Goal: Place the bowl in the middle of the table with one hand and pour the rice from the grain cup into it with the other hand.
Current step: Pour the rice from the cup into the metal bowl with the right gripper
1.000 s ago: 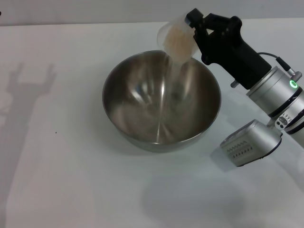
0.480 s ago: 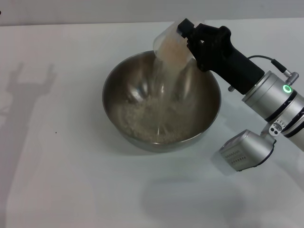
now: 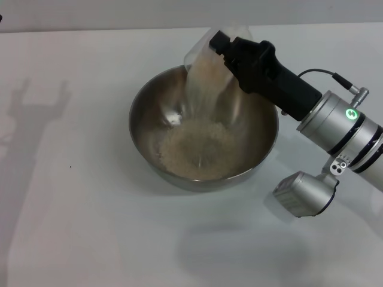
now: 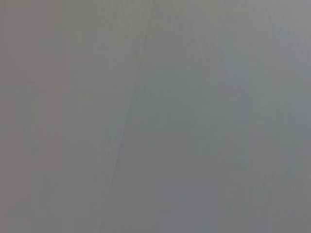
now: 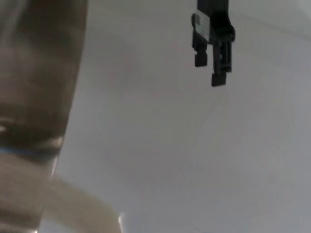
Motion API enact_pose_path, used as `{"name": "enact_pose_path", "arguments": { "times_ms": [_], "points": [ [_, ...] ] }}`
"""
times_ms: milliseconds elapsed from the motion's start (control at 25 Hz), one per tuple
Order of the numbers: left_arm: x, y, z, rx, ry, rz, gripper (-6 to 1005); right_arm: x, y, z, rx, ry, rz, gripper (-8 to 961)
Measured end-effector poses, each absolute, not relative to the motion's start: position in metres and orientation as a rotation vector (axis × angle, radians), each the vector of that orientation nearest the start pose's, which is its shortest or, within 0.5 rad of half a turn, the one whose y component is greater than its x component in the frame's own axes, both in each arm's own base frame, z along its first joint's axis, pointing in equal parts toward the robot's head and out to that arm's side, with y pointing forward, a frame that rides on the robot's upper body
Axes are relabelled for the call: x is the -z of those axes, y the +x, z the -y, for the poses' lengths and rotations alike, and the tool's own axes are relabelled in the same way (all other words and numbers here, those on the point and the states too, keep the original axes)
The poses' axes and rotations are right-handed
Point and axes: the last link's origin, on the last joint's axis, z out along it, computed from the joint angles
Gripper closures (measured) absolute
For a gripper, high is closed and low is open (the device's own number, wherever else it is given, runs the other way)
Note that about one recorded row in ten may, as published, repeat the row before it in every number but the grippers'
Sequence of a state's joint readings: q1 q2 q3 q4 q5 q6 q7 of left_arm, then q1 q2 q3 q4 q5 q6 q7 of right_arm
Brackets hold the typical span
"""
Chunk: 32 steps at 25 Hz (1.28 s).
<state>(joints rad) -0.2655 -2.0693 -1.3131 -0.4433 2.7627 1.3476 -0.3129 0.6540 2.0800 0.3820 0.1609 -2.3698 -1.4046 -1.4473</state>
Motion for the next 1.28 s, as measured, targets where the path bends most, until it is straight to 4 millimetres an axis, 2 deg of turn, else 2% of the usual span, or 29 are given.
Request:
{"name": "enact_pose_path", "arguments": {
  "times_ms": [800,1280],
  "points": [
    [-0.0333,-0.2946,-0.3151,1.088,-1.415,0.421,137,0.0710,0.2058,-0.3355,0.031,-1.304,1.534,942],
    [-0.0313,-0.2930,-0.3109,1.102,-1.423,0.418,137,0.0745,0.2110,-0.3278,0.073,-1.246,1.631,941]
  ]
}}
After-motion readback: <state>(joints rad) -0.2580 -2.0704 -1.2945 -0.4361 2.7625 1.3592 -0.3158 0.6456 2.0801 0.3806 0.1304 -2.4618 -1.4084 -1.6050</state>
